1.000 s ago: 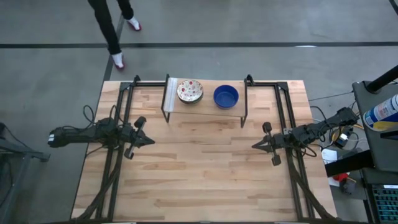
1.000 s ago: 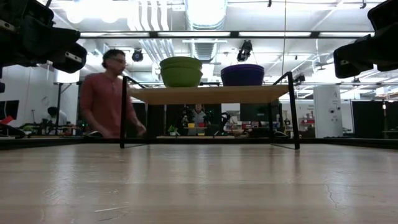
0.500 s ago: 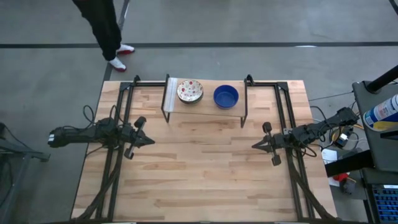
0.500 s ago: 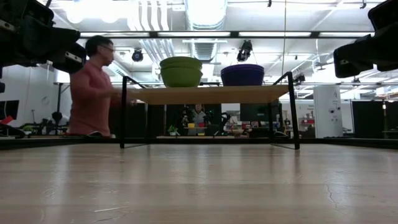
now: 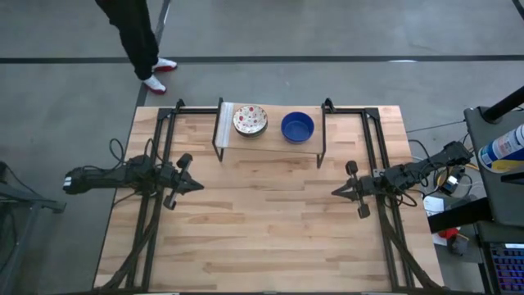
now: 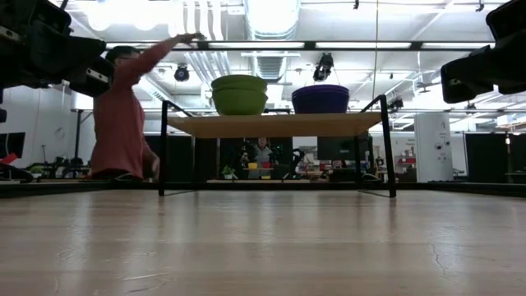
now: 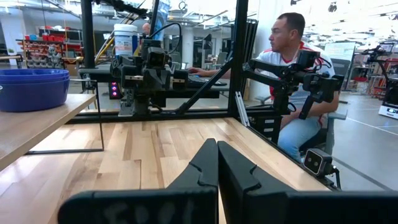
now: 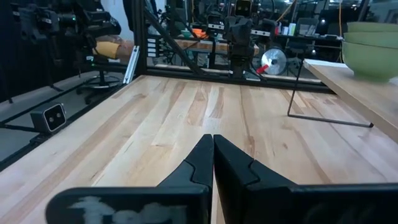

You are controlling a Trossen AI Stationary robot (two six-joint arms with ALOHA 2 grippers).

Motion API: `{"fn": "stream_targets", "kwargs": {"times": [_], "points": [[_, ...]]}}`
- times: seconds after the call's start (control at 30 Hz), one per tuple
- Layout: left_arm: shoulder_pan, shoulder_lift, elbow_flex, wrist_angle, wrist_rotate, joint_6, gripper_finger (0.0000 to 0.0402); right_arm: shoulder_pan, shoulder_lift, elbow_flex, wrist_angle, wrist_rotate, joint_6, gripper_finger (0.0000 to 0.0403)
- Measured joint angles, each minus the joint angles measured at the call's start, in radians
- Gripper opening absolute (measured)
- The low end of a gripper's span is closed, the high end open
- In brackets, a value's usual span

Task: Pick & Place Mini bowls
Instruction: Return to home position

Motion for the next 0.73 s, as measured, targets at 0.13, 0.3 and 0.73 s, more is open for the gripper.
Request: {"fn": "stream_targets", "kwargs": {"times": [0.13, 0.3, 0.73], "points": [[0.0, 0.0, 0.0, 0.0, 0.0, 0.0, 0.0, 0.0, 0.0, 0.0, 0.0, 0.0, -0.009, 0.0008], [0.0, 0.0, 0.0, 0.0, 0.0, 0.0, 0.0, 0.0, 0.0, 0.0, 0.0, 0.0, 0.003, 0.0008], [0.0, 0.0, 0.0, 0.0, 0.0, 0.0, 0.0, 0.0, 0.0, 0.0, 0.0, 0.0, -0.008, 0.0008]]}}
